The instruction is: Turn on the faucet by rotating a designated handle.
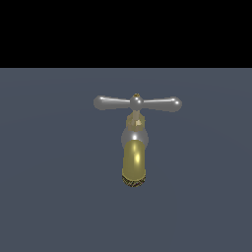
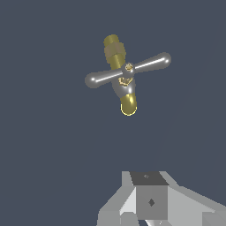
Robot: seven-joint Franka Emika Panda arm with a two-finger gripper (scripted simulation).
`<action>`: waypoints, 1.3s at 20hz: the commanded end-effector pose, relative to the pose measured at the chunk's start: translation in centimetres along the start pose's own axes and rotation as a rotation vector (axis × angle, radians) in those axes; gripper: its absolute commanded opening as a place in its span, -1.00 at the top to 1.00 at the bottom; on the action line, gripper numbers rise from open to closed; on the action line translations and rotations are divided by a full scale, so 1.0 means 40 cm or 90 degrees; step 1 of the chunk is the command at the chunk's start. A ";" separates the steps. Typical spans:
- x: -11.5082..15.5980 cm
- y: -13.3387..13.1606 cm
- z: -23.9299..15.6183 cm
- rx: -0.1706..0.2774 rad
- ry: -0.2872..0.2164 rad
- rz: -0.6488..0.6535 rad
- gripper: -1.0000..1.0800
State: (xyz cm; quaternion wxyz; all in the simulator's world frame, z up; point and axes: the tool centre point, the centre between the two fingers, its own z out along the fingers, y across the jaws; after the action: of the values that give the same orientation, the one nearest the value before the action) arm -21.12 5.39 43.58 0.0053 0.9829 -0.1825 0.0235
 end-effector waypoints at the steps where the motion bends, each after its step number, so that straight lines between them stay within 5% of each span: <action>1: 0.011 -0.023 0.028 0.000 -0.001 0.038 1.00; 26: 0.185 -0.201 0.304 -0.005 -0.016 0.398 1.00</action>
State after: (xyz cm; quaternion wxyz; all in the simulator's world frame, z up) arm -11.41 9.91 32.40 0.0000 0.8874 -0.4609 0.0119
